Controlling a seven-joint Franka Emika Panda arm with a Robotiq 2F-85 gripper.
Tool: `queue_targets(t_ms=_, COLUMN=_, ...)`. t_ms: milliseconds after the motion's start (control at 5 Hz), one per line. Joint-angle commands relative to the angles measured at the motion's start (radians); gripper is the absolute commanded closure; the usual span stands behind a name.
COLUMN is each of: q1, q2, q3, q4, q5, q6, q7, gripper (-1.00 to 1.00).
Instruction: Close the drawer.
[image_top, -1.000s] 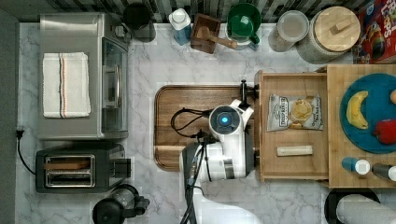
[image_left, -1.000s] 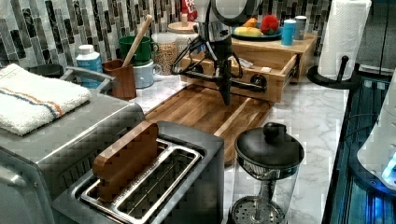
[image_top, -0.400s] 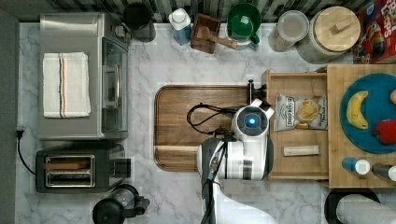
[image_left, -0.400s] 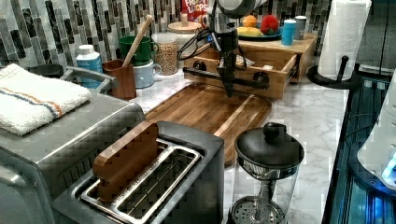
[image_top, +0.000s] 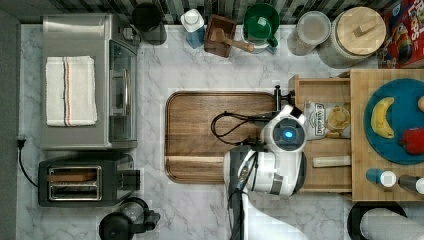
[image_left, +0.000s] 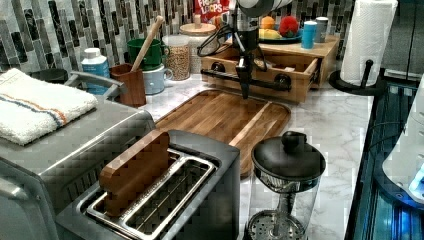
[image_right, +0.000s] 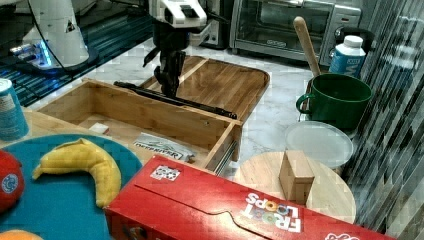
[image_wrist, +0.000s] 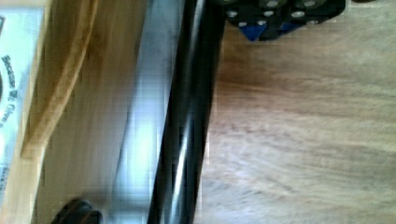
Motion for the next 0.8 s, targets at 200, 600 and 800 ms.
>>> queue_targets(t_ms=200, q1=-0.125, q2=0.135, q3=-0.133, q4=0.307, q5=0.118, q6=0.019, q7=-0.339, gripper=1.00)
queue_targets(t_ms=600, q1=-0.198, q2=0.196, q3=-0.136, q4=0.434, q5=0.119, q6=-0.048, q7=-0.440, gripper=1.00)
queue_targets(t_ms=800, q1=-0.215, q2=0.187, q3=-0.148, q4=0.460, q5=0.079, q6=-0.070, q7=-0.441, gripper=1.00)
